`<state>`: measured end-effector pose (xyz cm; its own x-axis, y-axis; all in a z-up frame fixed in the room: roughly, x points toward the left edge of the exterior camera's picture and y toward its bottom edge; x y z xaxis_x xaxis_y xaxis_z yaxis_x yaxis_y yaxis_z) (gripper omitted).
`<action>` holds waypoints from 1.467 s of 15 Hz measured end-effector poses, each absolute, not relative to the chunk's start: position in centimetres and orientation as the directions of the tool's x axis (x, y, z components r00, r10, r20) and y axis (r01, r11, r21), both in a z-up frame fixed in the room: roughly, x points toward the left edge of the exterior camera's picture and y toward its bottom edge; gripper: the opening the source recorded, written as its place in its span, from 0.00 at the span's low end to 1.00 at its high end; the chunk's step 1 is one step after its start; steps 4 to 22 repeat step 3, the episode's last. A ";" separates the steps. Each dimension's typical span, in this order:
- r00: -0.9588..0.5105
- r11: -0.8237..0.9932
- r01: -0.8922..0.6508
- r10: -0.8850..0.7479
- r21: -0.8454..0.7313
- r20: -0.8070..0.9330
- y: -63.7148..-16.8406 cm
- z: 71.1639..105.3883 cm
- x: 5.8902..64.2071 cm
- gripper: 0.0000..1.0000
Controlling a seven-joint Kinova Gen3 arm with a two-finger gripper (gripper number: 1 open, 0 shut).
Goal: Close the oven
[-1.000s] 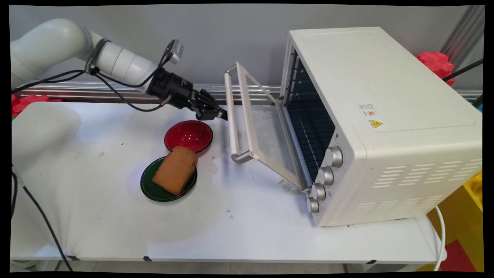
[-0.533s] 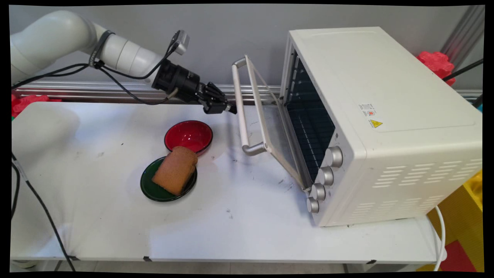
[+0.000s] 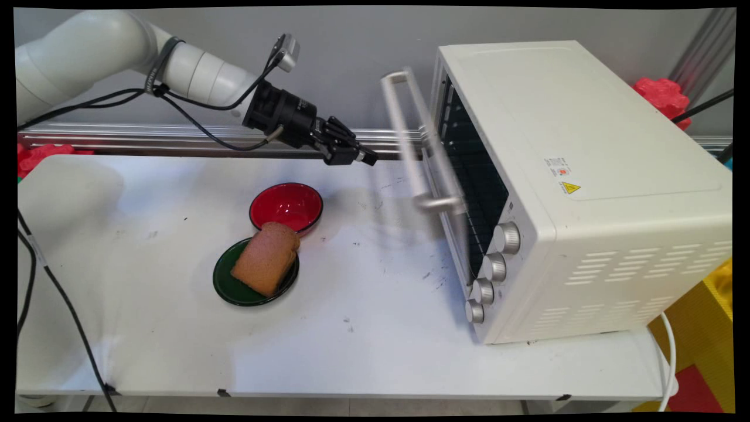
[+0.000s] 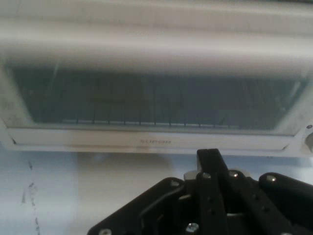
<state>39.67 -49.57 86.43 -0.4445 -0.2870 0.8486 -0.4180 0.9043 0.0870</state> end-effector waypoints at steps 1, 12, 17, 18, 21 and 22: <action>-0.445 0.905 -0.417 -0.286 0.087 0.849 -49.6 86.5 39.6 0.00; -0.447 0.906 -0.414 -0.285 0.087 0.848 -49.6 86.5 39.4 0.00; -0.447 0.906 -0.414 -0.285 0.087 0.848 -49.6 86.5 39.4 0.00; -0.447 0.906 -0.414 -0.285 0.087 0.848 -49.6 86.5 39.4 0.00; -0.447 0.906 -0.414 -0.285 0.087 0.848 -49.6 86.5 39.4 0.00; -0.447 0.906 -0.414 -0.285 0.087 0.848 -49.6 86.5 39.4 0.00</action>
